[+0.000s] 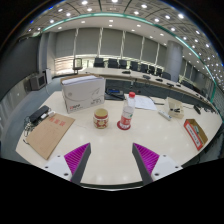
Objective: Pour water
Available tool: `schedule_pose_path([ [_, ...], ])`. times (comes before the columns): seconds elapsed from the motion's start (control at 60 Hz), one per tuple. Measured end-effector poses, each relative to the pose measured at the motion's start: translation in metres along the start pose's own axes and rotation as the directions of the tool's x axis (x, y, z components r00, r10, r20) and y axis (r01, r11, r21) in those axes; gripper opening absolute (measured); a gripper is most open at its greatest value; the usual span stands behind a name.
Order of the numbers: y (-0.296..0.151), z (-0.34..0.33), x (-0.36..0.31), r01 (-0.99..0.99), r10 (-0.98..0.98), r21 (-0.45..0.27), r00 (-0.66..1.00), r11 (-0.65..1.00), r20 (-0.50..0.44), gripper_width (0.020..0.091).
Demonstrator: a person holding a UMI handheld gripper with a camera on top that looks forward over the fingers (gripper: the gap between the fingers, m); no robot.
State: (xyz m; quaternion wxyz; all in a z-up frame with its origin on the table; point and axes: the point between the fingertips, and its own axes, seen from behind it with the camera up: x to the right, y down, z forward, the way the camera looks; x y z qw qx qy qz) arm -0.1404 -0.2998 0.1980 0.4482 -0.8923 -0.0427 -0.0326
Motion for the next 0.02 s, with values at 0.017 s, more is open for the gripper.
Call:
schedule_pose_path([
  [0.017, -0.0013, -0.0013, -0.0008, 0.002, -0.002, 0.003, 1.0, 1.0, 0.0, 0.0859],
])
